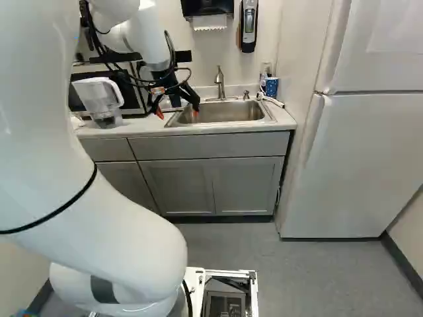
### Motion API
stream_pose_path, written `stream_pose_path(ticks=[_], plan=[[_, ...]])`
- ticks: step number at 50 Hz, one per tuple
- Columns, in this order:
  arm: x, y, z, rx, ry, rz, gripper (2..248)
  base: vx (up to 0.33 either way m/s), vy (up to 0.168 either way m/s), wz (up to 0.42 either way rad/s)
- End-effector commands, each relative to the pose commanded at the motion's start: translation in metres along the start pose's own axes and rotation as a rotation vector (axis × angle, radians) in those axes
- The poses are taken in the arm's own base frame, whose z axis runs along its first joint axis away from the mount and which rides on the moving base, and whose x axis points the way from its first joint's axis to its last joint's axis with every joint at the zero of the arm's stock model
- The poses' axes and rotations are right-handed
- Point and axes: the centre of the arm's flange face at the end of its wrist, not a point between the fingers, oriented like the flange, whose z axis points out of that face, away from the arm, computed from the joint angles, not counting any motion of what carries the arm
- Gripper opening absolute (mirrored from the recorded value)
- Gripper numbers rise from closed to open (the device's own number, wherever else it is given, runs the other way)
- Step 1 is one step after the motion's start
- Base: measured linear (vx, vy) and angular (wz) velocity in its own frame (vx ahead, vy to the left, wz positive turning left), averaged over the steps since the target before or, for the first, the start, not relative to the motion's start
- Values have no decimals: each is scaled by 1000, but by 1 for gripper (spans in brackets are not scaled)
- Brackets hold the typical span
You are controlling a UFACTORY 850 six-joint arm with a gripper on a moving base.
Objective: Rinse the cup and place it in the tray
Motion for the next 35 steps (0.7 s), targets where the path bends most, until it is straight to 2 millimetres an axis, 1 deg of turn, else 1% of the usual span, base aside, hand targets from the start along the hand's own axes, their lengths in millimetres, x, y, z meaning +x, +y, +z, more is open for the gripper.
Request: stream_pose_path(ticks=[13, 35], plan=[[0, 0, 0, 0, 0, 0, 247, -72, 2, 16], [0, 0, 0, 0, 0, 0, 247, 1, 0, 0]])
